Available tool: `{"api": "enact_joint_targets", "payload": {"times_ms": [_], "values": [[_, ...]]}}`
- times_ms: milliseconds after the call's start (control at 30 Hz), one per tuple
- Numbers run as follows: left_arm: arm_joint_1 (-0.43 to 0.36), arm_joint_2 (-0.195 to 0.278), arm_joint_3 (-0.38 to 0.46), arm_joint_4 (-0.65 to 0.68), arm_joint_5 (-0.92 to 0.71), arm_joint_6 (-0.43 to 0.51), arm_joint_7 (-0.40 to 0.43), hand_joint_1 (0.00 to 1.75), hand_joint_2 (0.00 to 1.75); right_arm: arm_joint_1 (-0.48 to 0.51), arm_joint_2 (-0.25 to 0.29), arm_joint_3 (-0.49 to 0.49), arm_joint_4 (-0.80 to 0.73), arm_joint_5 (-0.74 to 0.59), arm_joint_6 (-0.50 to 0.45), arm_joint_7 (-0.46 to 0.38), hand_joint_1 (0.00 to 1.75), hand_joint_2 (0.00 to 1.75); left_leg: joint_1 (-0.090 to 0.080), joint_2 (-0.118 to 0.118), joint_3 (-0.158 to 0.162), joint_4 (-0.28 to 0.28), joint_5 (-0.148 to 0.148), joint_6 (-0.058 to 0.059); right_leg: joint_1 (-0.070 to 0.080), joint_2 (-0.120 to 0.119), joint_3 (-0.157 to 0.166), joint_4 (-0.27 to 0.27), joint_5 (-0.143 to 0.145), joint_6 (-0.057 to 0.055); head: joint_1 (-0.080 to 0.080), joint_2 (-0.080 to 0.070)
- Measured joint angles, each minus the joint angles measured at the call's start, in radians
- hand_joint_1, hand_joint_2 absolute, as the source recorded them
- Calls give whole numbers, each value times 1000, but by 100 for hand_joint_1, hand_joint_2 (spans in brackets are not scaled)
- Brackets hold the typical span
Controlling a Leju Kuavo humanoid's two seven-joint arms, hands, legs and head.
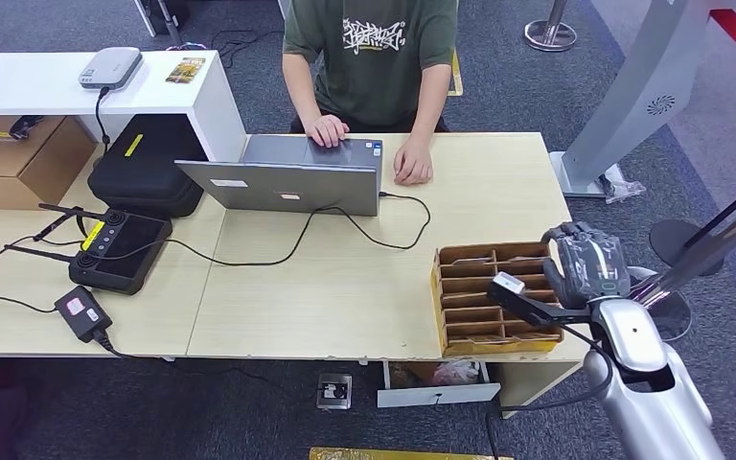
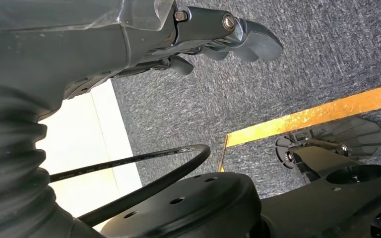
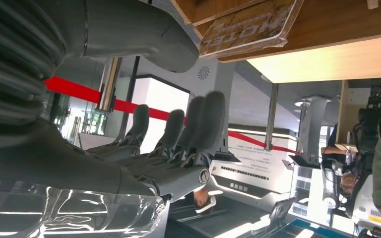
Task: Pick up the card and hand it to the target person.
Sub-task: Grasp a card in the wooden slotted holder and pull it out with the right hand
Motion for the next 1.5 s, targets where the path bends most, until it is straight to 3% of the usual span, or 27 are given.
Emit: {"api": "enact_joint_targets", "payload": {"times_ms": [200,400,500,567,633,767,1000,1167,1500], "values": [[0,2,-1,0,-2,0,0,0,175,-28,15,0,41,0,0,-3,84,175,0,0,0,0,0,0,0,0,0,0,0,0,0,0],[-2,1,-1,0,-5,0,5,0,175,-53,33,0,77,0,1,-9,91,175,0,0,0,0,0,0,0,0,0,0,0,0,0,0],[-4,0,-1,0,-7,0,8,0,175,-63,40,0,91,1,1,-10,113,175,0,0,0,0,0,0,0,0,0,0,0,0,0,0],[-6,-1,-1,0,-7,0,10,0,175,-67,44,0,97,1,1,-10,144,175,0,0,0,0,0,0,0,0,0,0,0,0,0,0],[-7,-2,-1,0,-7,0,10,0,175,-69,46,0,103,1,1,-11,163,175,0,0,0,0,0,0,0,0,0,0,0,0,0,0],[-8,-3,-1,0,-8,0,11,0,175,-69,49,0,109,1,1,-11,171,175,0,0,0,0,0,0,0,0,0,0,0,0,0,0],[-9,-3,-3,0,-17,0,12,0,175,-65,50,0,102,5,-3,-11,169,175,0,0,0,0,0,0,0,0,0,0,0,0,0,0],[-9,-3,-4,0,-25,0,11,0,175,-49,50,0,61,11,-8,-11,152,175,0,0,0,0,0,0,0,0,0,0,0,0,0,0],[-10,-3,-5,0,-41,0,5,0,175,-25,33,0,-111,-2,-22,-31,147,175,0,0,0,0,0,0,0,0,0,0,0,0,0,0]]}}
